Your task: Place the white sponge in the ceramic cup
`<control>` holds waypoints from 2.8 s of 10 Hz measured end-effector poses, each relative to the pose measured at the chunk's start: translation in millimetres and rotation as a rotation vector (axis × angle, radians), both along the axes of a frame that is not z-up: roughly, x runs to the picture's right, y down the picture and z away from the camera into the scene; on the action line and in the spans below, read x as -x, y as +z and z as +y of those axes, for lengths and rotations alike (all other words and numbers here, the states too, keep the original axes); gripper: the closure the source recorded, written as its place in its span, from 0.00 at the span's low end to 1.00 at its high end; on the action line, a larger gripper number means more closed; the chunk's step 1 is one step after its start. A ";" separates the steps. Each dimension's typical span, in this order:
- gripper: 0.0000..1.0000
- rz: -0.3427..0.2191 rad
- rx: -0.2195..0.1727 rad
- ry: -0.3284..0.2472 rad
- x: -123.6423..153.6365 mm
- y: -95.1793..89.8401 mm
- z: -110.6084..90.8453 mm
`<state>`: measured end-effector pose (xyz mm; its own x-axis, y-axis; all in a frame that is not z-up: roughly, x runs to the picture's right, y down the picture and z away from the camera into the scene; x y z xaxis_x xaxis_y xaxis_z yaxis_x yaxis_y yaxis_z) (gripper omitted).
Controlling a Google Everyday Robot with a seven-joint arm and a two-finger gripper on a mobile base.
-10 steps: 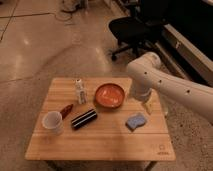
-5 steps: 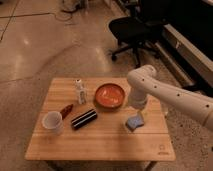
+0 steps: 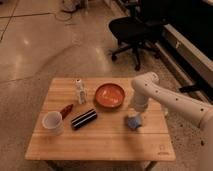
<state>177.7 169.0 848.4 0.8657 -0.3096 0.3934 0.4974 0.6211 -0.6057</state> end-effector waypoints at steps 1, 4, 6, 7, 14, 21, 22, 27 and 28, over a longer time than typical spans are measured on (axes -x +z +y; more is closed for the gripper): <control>0.20 0.013 -0.003 0.010 -2.4 2.2 5.3; 0.20 0.035 -0.017 0.072 -3.8 5.5 18.2; 0.32 0.051 -0.019 0.132 -8.7 5.5 26.8; 0.42 0.058 -0.018 0.153 -11.1 5.9 31.0; 1.00 0.000 -0.059 0.226 -1.5 -20.3 4.5; 1.00 -0.324 -0.055 0.123 90.3 -144.0 -54.0; 1.00 -0.383 -0.050 0.114 111.1 -163.1 -61.2; 1.00 -0.540 -0.049 0.095 174.4 -207.3 -66.8; 1.00 -0.538 -0.050 0.097 173.0 -207.0 -67.1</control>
